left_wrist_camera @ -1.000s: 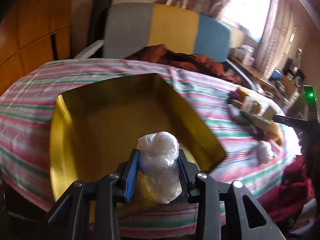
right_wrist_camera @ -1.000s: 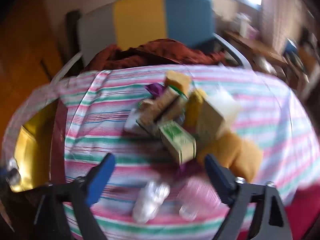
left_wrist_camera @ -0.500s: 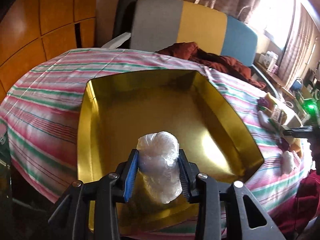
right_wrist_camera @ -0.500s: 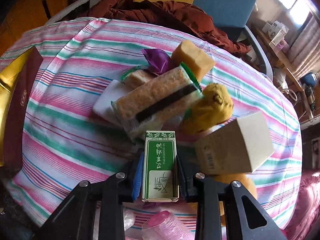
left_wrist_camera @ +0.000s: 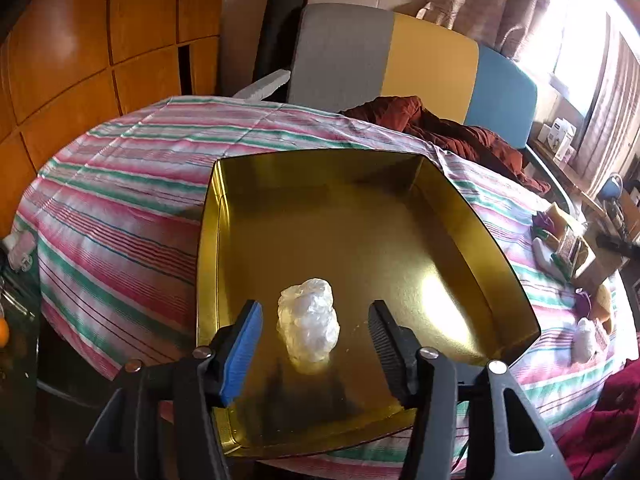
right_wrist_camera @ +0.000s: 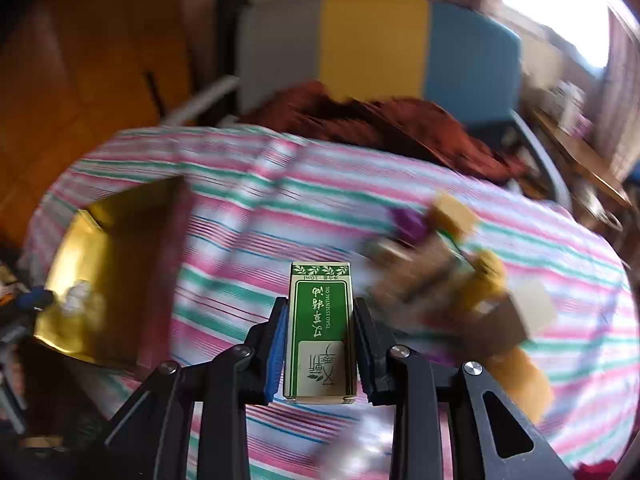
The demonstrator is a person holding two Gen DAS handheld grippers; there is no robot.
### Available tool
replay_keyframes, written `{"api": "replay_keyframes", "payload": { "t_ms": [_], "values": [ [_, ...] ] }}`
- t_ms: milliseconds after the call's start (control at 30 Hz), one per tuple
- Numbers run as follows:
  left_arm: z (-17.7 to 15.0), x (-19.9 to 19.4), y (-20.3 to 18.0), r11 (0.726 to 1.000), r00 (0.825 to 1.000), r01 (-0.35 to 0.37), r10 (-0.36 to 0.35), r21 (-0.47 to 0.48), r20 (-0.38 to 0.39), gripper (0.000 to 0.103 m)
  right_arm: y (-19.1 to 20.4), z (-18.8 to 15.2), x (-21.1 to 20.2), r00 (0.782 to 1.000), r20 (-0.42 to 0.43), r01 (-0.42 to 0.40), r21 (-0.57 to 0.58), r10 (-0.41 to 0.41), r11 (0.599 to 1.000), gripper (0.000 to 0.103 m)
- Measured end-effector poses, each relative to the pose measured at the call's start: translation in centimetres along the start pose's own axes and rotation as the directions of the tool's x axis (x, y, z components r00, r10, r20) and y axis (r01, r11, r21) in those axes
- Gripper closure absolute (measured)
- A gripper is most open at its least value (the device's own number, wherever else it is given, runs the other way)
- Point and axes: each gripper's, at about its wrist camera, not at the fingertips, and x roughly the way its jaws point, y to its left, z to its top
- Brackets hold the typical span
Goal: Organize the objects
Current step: 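Grasp the plastic-wrapped white bundle with the left gripper and place it in the tray, then carry the green-white box in the right gripper and drop it into the tray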
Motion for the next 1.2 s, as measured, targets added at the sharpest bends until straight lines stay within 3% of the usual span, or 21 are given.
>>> {"api": "replay_keyframes", "payload": {
  "t_ms": [167, 400, 433, 467, 500, 533, 700, 800, 1200],
  "values": [
    [-0.2, -1.0, 1.2, 0.999, 0.999, -0.035, 0.035, -0.036, 0.016, 0.045, 7.9, 1.5, 1.9, 0.988, 0.003, -0.152, -0.071, 0.153, 0.986, 0.072],
    [-0.8, -3.1, 3.1, 0.995, 0.997, -0.05, 0.054, -0.083, 0.05, 0.045, 16.9, 2.0, 6.4, 0.964, -0.074, -0.264, -0.106, 0.257, 0.959, 0.07],
    [-0.8, -3.2, 3.2, 0.995, 0.997, -0.054, 0.059, -0.083, 0.054, 0.045, 17.9, 2.1, 6.9, 0.958, -0.073, -0.282, -0.103, 0.276, 0.954, 0.058],
    [-0.8, -3.3, 3.3, 0.995, 0.996, -0.062, 0.067, -0.084, 0.056, 0.045, 18.5, 2.2, 7.1, 0.959, -0.069, -0.279, -0.1, 0.273, 0.955, 0.035],
    [-0.8, -3.4, 3.4, 0.994, 0.996, -0.066, 0.071, -0.085, 0.055, 0.045, 18.9, 2.2, 7.3, 0.962, -0.062, -0.27, -0.095, 0.265, 0.958, 0.028],
    [-0.9, -3.4, 3.5, 0.994, 0.996, -0.067, 0.072, -0.089, 0.056, 0.045, 19.4, 2.1, 7.3, 0.962, -0.057, -0.271, -0.093, 0.267, 0.958, 0.026],
    [-0.9, -3.2, 3.4, 0.991, 0.994, -0.084, 0.091, -0.107, 0.065, 0.045, 19.6, 1.0, 6.7, 0.964, -0.057, -0.263, -0.092, 0.259, 0.96, 0.026],
    [-1.0, -3.2, 3.0, 0.992, 0.994, -0.082, 0.088, -0.095, 0.061, 0.045, 19.1, 0.0, 5.8, 0.971, -0.047, -0.236, -0.082, 0.233, 0.968, 0.019],
    [-1.1, -3.1, 0.2, 0.997, 0.997, -0.063, 0.065, -0.042, 0.041, 0.045, 18.4, -2.2, 2.4, 0.987, 0.055, -0.142, -0.122, 0.149, 0.982, 0.011]
  ]
}}
